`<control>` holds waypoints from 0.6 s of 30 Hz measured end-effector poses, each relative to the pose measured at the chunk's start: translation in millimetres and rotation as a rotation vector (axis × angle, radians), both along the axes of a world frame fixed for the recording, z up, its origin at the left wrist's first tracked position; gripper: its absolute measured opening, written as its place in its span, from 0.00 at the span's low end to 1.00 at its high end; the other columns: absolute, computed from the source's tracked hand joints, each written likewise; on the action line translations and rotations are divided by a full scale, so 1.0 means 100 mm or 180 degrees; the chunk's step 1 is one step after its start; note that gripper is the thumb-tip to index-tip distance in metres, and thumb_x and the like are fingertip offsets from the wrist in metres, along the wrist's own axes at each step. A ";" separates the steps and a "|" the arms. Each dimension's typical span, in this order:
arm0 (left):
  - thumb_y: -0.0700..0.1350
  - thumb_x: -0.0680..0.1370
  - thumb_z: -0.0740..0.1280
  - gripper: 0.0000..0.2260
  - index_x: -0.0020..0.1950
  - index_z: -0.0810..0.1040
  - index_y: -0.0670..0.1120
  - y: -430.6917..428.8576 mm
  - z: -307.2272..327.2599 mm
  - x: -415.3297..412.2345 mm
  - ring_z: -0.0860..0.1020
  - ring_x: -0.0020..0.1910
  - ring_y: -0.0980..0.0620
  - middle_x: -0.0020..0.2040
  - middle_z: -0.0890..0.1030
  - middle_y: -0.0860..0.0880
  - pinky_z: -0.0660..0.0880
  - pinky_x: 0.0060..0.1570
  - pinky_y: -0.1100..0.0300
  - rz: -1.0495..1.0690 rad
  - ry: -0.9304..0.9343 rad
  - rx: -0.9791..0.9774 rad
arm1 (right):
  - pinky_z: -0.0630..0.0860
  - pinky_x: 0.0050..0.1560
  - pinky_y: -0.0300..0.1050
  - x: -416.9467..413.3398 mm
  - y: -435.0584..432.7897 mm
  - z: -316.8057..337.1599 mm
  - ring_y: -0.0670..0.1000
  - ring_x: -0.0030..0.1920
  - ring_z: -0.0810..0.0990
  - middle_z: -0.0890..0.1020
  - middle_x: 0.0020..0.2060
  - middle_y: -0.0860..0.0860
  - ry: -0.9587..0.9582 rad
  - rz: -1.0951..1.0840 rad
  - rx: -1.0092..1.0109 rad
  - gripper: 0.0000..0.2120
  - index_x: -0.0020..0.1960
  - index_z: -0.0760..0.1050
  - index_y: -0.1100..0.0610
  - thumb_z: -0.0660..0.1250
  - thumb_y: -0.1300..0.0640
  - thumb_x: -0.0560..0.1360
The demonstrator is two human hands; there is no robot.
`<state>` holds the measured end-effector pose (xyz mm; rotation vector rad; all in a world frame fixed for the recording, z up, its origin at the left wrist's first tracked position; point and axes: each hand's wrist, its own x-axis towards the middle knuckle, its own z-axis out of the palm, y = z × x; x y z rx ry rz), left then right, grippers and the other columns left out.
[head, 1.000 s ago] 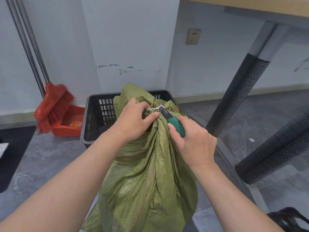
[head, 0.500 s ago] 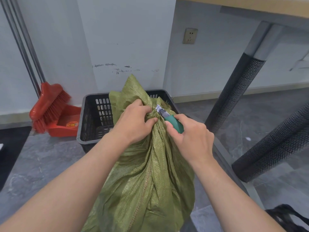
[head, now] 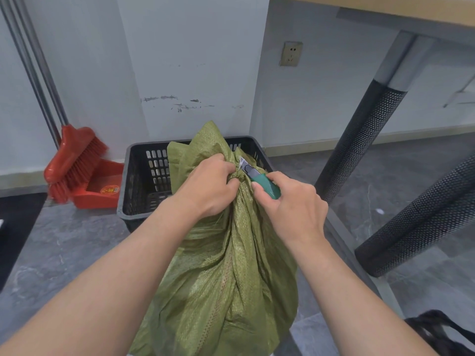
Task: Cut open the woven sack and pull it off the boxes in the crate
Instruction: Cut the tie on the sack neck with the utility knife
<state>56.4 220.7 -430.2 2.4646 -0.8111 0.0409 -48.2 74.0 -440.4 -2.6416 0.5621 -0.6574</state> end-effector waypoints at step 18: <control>0.61 0.77 0.69 0.21 0.34 0.71 0.48 0.14 0.00 -0.03 0.72 0.38 0.52 0.39 0.72 0.49 0.65 0.36 0.58 -0.0204 -0.0105 -0.0164 | 0.71 0.44 0.46 0.02 -0.22 0.06 0.48 0.45 0.77 0.77 0.33 0.35 -0.0639 -0.0465 0.1161 0.14 0.53 0.84 0.44 0.69 0.37 0.75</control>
